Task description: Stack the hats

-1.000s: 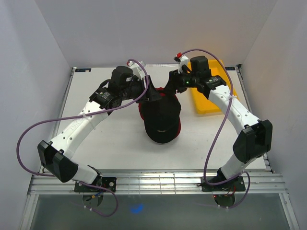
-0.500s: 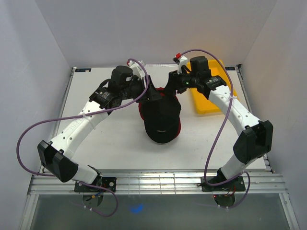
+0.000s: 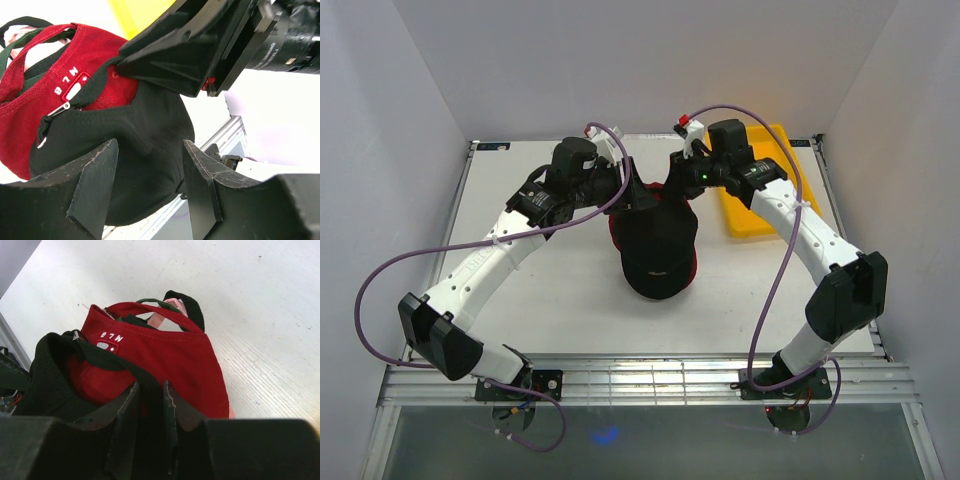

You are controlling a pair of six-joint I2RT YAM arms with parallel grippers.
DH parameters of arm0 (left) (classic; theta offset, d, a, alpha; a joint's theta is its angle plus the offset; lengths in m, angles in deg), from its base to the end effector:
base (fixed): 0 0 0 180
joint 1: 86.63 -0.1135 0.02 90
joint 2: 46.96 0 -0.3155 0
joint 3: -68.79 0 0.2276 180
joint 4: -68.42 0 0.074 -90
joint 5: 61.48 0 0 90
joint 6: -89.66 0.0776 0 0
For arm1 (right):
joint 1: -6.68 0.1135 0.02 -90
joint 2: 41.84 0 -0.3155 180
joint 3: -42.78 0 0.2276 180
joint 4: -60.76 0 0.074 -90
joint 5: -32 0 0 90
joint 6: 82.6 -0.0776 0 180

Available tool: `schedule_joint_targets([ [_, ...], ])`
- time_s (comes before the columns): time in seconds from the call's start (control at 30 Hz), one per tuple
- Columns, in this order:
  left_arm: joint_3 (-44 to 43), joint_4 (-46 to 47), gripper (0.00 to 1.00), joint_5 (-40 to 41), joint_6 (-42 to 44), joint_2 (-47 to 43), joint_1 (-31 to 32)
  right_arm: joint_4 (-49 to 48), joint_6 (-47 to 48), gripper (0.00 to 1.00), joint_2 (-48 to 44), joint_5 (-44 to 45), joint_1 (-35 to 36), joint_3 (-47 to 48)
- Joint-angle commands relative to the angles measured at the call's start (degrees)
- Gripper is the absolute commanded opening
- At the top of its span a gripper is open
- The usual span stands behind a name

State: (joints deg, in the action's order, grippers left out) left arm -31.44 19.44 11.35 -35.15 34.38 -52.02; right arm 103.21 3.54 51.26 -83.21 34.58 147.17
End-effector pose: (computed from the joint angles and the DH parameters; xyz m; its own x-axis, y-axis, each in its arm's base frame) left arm 0.2471 -0.1983 0.4248 -0.7686 -0.1323 -0.6259 0.3826 0.6891 -0.6154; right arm 0.3236 0.2087 0.3985 -0.5064 -0.1992 -0.8389 -0.7130 0.6439 0.2775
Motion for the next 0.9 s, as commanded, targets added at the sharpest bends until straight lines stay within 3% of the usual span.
schedule_joint_targets([
  [0.0, -0.92, 0.03, 0.64, -0.41, 0.09, -0.57, -0.25, -0.61, -0.44, 0.29, 0.33, 5.96, -0.3, 3.45],
  [0.23, 0.31, 0.03, 0.64, -0.32, 0.0, -0.66, -0.25, -2.18, -1.85, 0.29, 0.95, 3.6, -1.71, 1.97],
  [0.5, 1.98, 0.47, 0.64, 0.03, -0.17, -0.66, -0.25, -9.92, -6.16, 0.32, 1.64, -8.36, -6.1, -5.07],
  [0.87, 2.42, 0.12, 0.63, 0.99, 0.35, -0.57, -0.25, -14.76, -9.5, 0.49, -0.64, -9.16, -6.46, -9.21],
])
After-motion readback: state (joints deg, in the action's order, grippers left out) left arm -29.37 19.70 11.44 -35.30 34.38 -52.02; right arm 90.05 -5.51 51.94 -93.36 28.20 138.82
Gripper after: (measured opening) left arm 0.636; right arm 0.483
